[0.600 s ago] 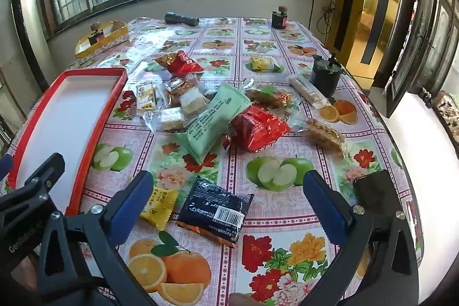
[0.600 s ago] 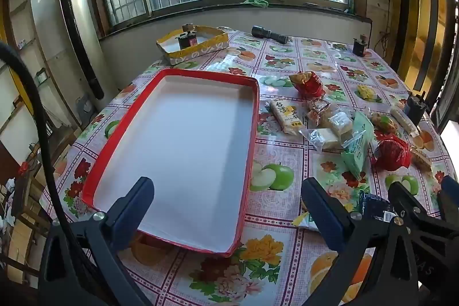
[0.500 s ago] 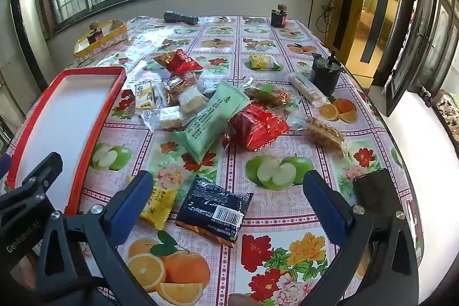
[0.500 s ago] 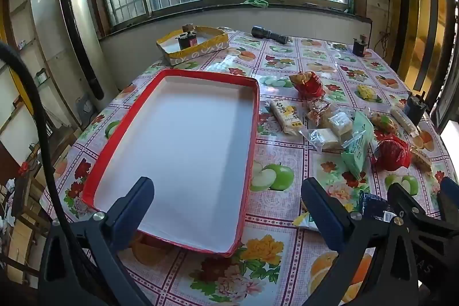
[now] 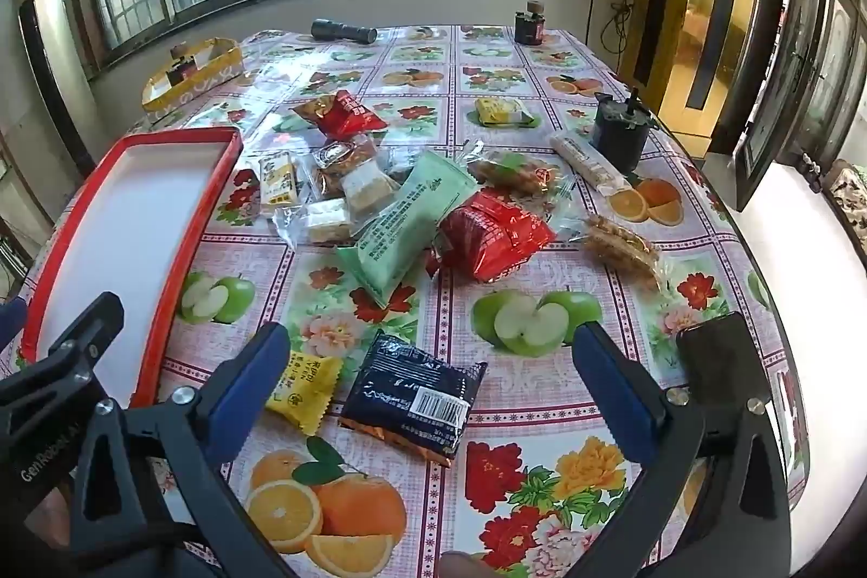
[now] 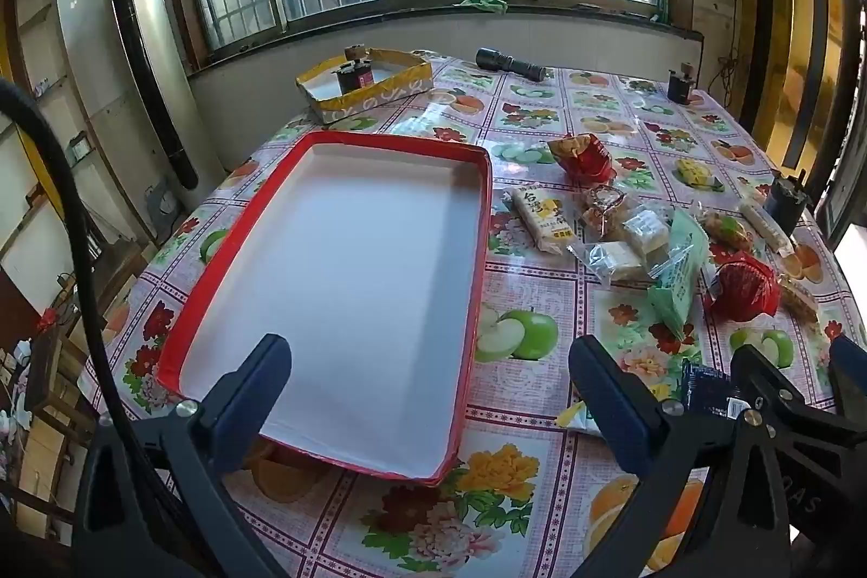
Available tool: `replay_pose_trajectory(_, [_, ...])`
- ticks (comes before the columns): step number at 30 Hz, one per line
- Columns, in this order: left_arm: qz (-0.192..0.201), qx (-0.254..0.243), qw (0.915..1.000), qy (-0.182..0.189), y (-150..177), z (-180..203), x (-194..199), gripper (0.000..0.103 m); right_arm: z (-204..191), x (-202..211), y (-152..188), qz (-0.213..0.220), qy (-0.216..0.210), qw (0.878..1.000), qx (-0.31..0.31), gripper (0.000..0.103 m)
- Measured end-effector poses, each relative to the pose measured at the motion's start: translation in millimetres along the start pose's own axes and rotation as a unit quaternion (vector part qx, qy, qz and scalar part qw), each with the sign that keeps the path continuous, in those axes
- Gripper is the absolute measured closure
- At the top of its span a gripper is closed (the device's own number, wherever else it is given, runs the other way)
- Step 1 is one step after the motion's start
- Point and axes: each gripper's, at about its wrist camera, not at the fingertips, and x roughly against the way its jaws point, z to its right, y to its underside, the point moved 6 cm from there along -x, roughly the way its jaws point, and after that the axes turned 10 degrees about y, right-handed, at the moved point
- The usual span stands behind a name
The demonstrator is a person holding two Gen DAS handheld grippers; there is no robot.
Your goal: Organize snacks
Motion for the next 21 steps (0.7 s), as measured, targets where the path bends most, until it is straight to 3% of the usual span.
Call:
replay_pose_trajectory(5, [-0.003, -0.010, 0.9996, -0.025, 2, -1, -2, 0.000, -2, -1, 0, -0.002, -0.001, 1.000, 0.000, 0.001])
replay_pose_trajectory(8, [-0.012, -0.011, 0.9958, -0.090, 4, -3, -8, 0.000, -9, -6, 0, -0.008, 0.004, 1.000, 0.009, 0.001])
replay_pose_trajectory(10, [-0.030, -0.019, 0.9928, -0.115, 9, 1, -15, 0.000, -15, -8, 2, -0.020, 0.018, 0.999, 0.024, 0.001])
replay_pose_trajectory(13, [-0.038, -0.010, 0.9931, -0.110, 17, 6, -25, 0.000, -17, -21, 12, -0.061, 0.066, 0.995, 0.053, 0.002])
replay_pose_trajectory(15, [-0.054, -0.008, 0.9909, -0.124, 22, 9, -31, 0.000, -14, -28, 20, -0.082, 0.099, 0.990, 0.053, 0.009])
replay_pose_trajectory(19, [-0.069, -0.016, 0.9883, -0.135, 30, 14, -42, 0.000, -10, -29, 24, -0.077, 0.074, 0.994, 0.035, 0.010])
replay_pose_trajectory(21, [-0.061, -0.016, 0.9880, -0.141, 25, 15, -41, 0.000, -10, -23, 20, -0.060, 0.090, 0.993, 0.041, 0.010])
